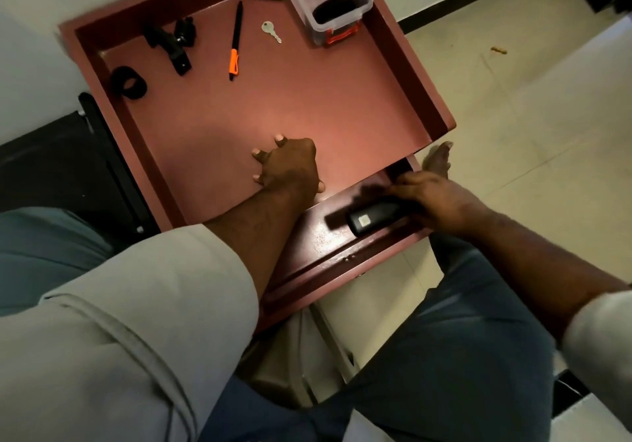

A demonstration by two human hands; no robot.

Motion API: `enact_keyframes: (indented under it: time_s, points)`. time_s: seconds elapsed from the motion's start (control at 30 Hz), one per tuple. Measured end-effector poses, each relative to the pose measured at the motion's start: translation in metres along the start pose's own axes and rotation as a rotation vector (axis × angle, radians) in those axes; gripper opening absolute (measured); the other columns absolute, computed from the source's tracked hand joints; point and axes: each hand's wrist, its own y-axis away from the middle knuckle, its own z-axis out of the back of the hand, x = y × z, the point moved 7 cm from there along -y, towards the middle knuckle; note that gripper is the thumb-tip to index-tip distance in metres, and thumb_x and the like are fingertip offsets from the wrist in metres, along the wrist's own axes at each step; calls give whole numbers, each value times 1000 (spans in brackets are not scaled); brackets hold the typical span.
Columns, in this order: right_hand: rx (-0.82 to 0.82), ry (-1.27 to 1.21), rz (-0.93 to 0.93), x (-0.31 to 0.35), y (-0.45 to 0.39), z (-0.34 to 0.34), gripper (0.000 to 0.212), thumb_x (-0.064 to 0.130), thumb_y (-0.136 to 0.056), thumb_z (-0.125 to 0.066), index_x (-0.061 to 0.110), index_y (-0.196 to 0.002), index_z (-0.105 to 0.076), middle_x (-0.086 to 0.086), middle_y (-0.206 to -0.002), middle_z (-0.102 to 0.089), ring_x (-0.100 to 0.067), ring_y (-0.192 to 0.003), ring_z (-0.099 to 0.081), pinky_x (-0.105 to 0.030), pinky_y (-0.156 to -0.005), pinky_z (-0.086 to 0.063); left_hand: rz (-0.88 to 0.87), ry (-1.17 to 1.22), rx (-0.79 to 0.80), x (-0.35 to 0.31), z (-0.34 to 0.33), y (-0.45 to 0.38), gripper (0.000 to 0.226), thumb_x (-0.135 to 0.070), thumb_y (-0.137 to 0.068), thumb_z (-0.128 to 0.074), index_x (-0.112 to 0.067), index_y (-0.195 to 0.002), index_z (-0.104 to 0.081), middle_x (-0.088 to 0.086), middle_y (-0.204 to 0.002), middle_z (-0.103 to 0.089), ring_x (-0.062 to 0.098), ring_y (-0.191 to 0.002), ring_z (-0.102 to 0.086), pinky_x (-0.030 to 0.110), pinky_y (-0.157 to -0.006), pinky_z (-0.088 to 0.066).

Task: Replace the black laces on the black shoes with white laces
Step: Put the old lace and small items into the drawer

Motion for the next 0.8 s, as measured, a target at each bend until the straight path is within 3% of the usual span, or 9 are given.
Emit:
enact_keyframes:
  time_s: [0.07, 0.17, 0.37, 0.53, 0.63, 0.7, 0.8]
  points:
    - [76, 118, 25, 12, -15, -19, 61, 23, -91, -61, 30, -146, -36, 1, -140, -43, -20, -128, -40, -32, -104, -37, 5, -13, -21, -1, 1, -1, 84, -31, -74, -83, -3, -140, -41, 25, -158, -16, 59, -132, -31, 66, -97, -41]
    - [144, 261, 67, 18, -54, -59, 57, 26, -94, -55, 32, -147, -33, -1, -149, -37, -24, -133, -38, -40, -109, -37, 16, -25, -21, 0, -3, -6, 78, -33, -75, -82, -6, -138, -45, 24, -158, -18, 57, -133, -32, 63, -101, -40]
    - [300, 360, 2, 7, -101, -117, 41, 28, -98, -46, 30, -139, -41, -4, -147, -38, -29, -132, -39, -52, -96, -45, 6, -52, -32, 6, -8, -16, 66, -35, -72, -84, -10, -126, -54, 26, -153, -27, 54, -130, -39, 61, -107, -34]
    - [289, 370, 1, 8, -105, -117, 42, 25, -96, -51, 30, -137, -40, -5, -140, -40, -31, -129, -39, -50, -92, -44, 17, -51, 2, 4, -8, -14, 78, -34, -74, -83, -10, -138, -45, 24, -158, -17, 54, -135, -31, 61, -110, -29]
    - [265, 297, -35, 14, -99, -108, 42, 31, -96, -48, 30, -138, -40, -7, -142, -41, -31, -129, -41, -50, -97, -42, 22, -40, 19, 4, -4, -10, 84, -33, -75, -82, -10, -144, -39, 22, -160, -11, 57, -137, -24, 63, -109, -30]
    - [210, 136, -115, 21, -91, -89, 38, 42, -98, -41, 26, -131, -50, -7, -131, -53, -27, -118, -52, -45, -97, -45, -1, -18, 23, 3, -1, -5, 85, -32, -78, -79, -10, -147, -34, 21, -161, -6, 61, -137, -16, 63, -108, -32]
    - [148, -31, -92, 45, -73, -55, 28, 41, -93, -52, 22, -108, -67, -3, -108, -68, -20, -95, -64, -40, -88, -52, -104, 38, -25, 9, 2, 2, 71, -33, -81, -76, -9, -140, -44, 23, -157, -22, 52, -136, -31, 55, -111, -31]
